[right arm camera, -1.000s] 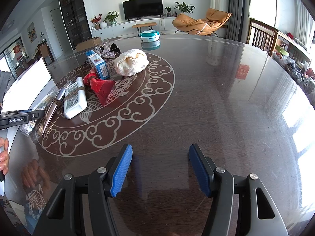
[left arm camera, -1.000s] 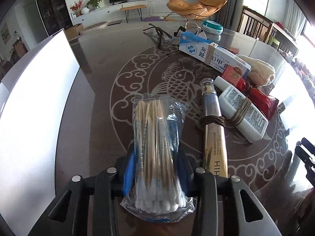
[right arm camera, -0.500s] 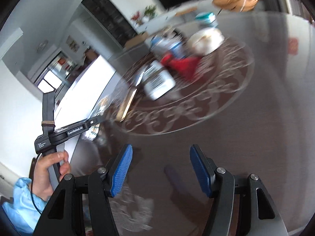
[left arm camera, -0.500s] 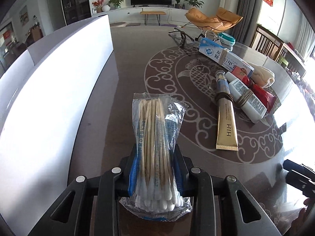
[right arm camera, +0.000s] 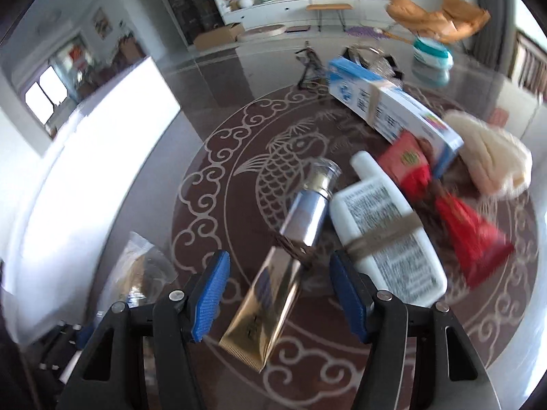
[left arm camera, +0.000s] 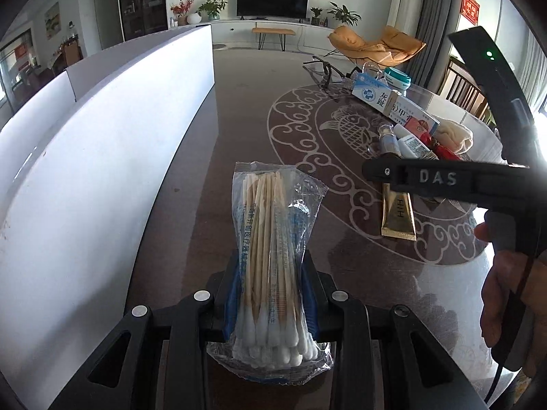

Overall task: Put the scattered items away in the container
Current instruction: 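Lift the swab bag with the left tool while the right tool grasps the gold tube, then lower the swab bag and gold tube onto the table and open both tools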

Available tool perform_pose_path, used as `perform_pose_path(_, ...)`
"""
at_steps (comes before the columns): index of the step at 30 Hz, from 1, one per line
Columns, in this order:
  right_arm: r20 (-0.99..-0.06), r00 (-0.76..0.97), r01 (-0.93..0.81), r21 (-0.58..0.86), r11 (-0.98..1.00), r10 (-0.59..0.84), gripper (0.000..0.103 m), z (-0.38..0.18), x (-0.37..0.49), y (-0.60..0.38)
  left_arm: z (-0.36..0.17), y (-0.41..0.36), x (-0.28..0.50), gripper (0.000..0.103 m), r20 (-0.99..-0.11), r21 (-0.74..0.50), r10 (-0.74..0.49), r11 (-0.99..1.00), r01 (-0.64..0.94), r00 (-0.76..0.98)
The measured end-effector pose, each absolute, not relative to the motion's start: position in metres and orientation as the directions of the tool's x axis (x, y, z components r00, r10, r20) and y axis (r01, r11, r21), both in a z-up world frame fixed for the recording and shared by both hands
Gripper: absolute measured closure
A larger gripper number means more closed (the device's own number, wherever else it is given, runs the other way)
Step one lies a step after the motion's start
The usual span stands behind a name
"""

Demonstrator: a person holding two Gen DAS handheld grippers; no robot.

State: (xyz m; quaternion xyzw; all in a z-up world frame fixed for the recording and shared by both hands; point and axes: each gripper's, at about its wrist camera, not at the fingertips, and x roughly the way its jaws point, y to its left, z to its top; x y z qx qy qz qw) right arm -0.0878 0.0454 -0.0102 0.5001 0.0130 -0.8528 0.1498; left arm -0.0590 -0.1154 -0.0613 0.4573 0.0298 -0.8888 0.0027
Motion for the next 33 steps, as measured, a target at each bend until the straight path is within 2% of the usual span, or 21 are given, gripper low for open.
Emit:
perform_pose_path(2,-0.86,-0.479,0.325,0.015,-0.945,-0.178,0.061,-0.013,-0.084,0.033,-0.062,-0.112,-0.059,0.072,-0.812,-0.03,0.009,-0.999,0.028,-0.584)
perform_pose_path(4,-0.853,-0.486,0.374,-0.005,-0.927,-0.191,0.074,-0.013,-0.078,0.031,-0.063,-0.109,-0.059,0.072,-0.809,-0.019,0.002,-1.0,0.023,-0.588)
perform_pose_path(13,-0.815,-0.523,0.46,-0.025,-0.888,-0.248,0.074,-0.02,-0.016,0.088,-0.062,-0.081,-0.048,0.072,-0.811,-0.005,0.011,-1.0,-0.011,-0.586)
perform_pose_path(19,-0.792,-0.571,0.368,-0.013,-0.93,-0.214,0.074,-0.019,0.034,0.176,-0.061,-0.041,-0.048,0.072,-0.809,-0.021,0.054,-0.998,-0.063,-0.585)
perform_pose_path(25,-0.776,-0.597,0.268,0.048,-0.962,-0.205,0.074,-0.016,0.04,0.23,-0.062,-0.007,-0.062,0.07,-0.797,-0.007,0.057,-0.996,-0.085,-0.602)
perform_pose_path(27,-0.775,-0.598,0.265,0.047,-0.963,-0.202,0.073,-0.015,0.04,0.229,-0.063,-0.005,-0.066,0.064,-0.794,-0.006,0.047,-0.998,-0.069,-0.606)
perform_pose_path(29,-0.778,-0.601,0.273,0.015,-0.962,-0.183,0.071,-0.015,0.039,0.225,-0.065,-0.003,-0.067,0.052,-0.787,-0.01,0.05,-0.998,-0.069,-0.614)
perform_pose_path(30,-0.78,-0.601,0.279,0.001,-0.96,-0.175,0.065,-0.014,0.039,0.222,-0.066,-0.001,-0.067,0.039,-0.787,-0.001,0.045,-0.997,-0.072,-0.615)
perform_pose_path(31,-0.781,-0.603,0.281,-0.016,-0.96,-0.164,0.055,-0.013,0.041,0.22,-0.067,-0.001,-0.068,0.029,-0.791,0.011,0.032,-0.998,-0.066,-0.611)
perform_pose_path(33,-0.78,-0.61,0.272,-0.041,-0.961,-0.139,0.048,-0.013,0.045,0.218,-0.069,-0.004,-0.069,0.025,-0.797,0.007,0.024,-0.999,-0.049,-0.603)
